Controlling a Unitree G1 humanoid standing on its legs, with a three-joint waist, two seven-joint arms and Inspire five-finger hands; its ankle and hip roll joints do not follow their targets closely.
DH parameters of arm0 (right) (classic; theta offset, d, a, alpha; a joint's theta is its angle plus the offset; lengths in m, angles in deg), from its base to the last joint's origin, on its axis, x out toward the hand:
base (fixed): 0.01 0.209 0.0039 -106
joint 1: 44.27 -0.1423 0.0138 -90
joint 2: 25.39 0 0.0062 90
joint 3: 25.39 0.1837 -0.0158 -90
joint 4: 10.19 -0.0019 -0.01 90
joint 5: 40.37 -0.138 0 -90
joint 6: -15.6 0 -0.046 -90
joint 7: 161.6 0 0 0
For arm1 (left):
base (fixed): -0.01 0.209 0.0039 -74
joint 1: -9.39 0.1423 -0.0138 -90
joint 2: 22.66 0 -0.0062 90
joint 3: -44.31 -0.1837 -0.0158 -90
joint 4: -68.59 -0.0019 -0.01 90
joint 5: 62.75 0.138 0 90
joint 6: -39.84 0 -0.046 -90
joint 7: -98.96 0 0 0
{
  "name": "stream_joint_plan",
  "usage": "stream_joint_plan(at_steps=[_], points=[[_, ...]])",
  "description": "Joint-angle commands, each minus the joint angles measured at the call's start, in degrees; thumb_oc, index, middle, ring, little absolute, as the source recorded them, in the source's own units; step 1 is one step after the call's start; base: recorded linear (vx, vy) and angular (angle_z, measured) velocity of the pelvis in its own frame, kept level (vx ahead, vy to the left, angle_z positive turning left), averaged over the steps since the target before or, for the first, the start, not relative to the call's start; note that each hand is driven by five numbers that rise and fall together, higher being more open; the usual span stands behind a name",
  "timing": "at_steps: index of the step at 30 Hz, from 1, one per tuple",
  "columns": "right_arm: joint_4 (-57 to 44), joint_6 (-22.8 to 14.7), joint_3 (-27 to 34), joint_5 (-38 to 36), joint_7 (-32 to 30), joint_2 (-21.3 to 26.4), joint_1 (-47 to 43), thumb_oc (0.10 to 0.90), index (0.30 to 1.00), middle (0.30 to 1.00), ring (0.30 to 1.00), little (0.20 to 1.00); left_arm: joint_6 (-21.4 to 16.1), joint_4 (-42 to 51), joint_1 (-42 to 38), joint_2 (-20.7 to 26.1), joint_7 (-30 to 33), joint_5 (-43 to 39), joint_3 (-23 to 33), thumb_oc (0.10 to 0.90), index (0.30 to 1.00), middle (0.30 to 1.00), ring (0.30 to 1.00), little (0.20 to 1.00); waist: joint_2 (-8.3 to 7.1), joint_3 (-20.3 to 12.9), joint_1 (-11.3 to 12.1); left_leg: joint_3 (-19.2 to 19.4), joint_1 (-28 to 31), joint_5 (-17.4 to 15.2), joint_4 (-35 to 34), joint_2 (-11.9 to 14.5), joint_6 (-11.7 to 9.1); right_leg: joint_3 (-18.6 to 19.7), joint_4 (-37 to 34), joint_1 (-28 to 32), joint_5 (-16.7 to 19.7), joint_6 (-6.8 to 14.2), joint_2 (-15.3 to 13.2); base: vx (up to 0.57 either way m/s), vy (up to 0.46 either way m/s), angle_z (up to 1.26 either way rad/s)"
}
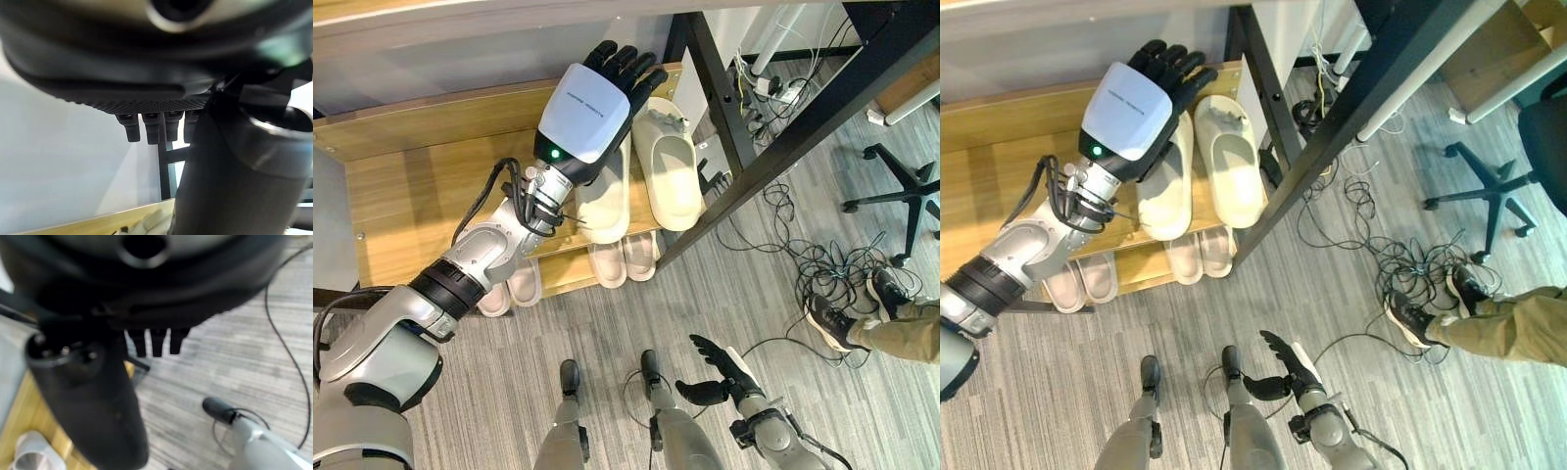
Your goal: Arrange the slippers neatly on the shoe rack.
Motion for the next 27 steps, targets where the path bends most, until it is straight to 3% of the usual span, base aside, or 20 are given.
stream_joint_plan(at_steps=[1, 16, 27], points=[[-0.6, -1.3, 3.9, -1.0, 0.1, 1.5, 0.8, 0.8, 0.9, 0.9, 0.9, 0.9, -2.0, -1.2, -5.7, -2.6, 1.4, -2.5, 7.6, 0.8, 0.9, 0.9, 0.9, 0.9, 3.07, -1.8, 0.3, -2.3, -2.8, -6.0, 3.0, -3.5, 2.6, -1.9, 0.3, 0.2, -4.7, 3.3, 0.1, 0.0, 0.0, 0.0], [0.8, -0.6, 3.4, -0.4, -0.2, 0.6, -0.1, 0.8, 0.9, 0.9, 0.9, 0.9, -3.3, 0.5, -2.4, -4.5, -1.8, -4.3, 7.9, 0.8, 0.9, 0.9, 0.9, 0.9, 3.16, -1.4, 0.9, -3.0, -3.1, -6.1, 3.8, -3.5, 2.6, -2.1, 0.3, 0.4, -5.0, 2.7, 0.2, 0.0, 0.0, 0.0], [2.4, -0.5, 3.6, -1.1, 0.0, -0.2, -0.5, 0.8, 0.9, 0.9, 0.9, 0.9, -3.7, 3.8, -1.7, -1.2, -3.3, 0.0, 6.5, 0.8, 0.9, 0.9, 0.9, 0.9, 3.46, -1.7, 1.6, -3.5, -2.7, -6.1, 3.8, -3.5, 2.5, -2.5, 0.3, 1.1, -5.4, 2.5, 0.4, 0.0, 0.0, 0.02]])
